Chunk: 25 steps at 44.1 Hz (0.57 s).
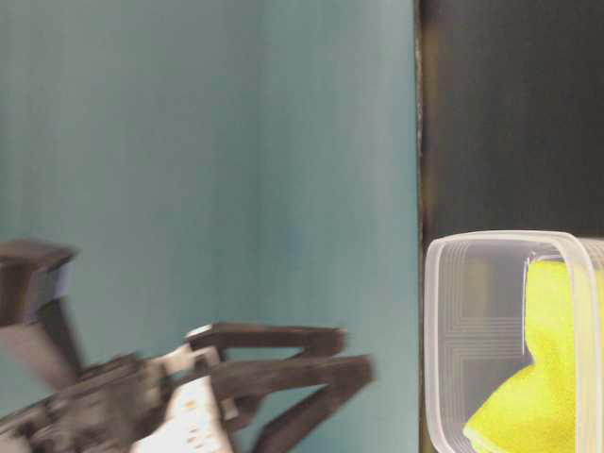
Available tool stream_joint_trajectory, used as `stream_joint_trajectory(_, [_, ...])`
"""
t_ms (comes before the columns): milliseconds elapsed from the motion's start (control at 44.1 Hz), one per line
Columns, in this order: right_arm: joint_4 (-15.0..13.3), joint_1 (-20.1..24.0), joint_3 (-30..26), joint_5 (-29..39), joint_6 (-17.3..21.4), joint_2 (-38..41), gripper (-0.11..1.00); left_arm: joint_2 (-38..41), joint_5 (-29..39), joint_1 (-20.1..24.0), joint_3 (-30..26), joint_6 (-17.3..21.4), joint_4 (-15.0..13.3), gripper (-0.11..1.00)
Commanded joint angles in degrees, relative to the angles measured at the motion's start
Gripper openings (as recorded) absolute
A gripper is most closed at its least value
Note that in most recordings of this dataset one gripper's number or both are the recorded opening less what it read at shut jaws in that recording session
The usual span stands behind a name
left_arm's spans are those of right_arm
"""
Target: Place the yellow towel into the container with the left arm.
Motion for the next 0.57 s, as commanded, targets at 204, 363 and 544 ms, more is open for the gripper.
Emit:
stream_joint_trajectory(204, [0.1, -0.2, -0.4, -0.4, -0.5, 0.8, 0.79, -15.8, -1.9, -0.7, 2.6, -3.6, 0.2, 0.85])
stream_joint_trajectory(363, [0.1, -0.2, -0.4, 0.0, -0.8, 0.8, 0.79, -22.1, -3.0, -0.6, 7.2, -6.4, 0.2, 0.85])
stream_joint_trajectory(544, [0.1, -0.2, -0.1, 3.3, -0.9, 1.0, 0.79, -30.0, -9.9, -0.4, 12.0, -9.7, 0.2, 0.85])
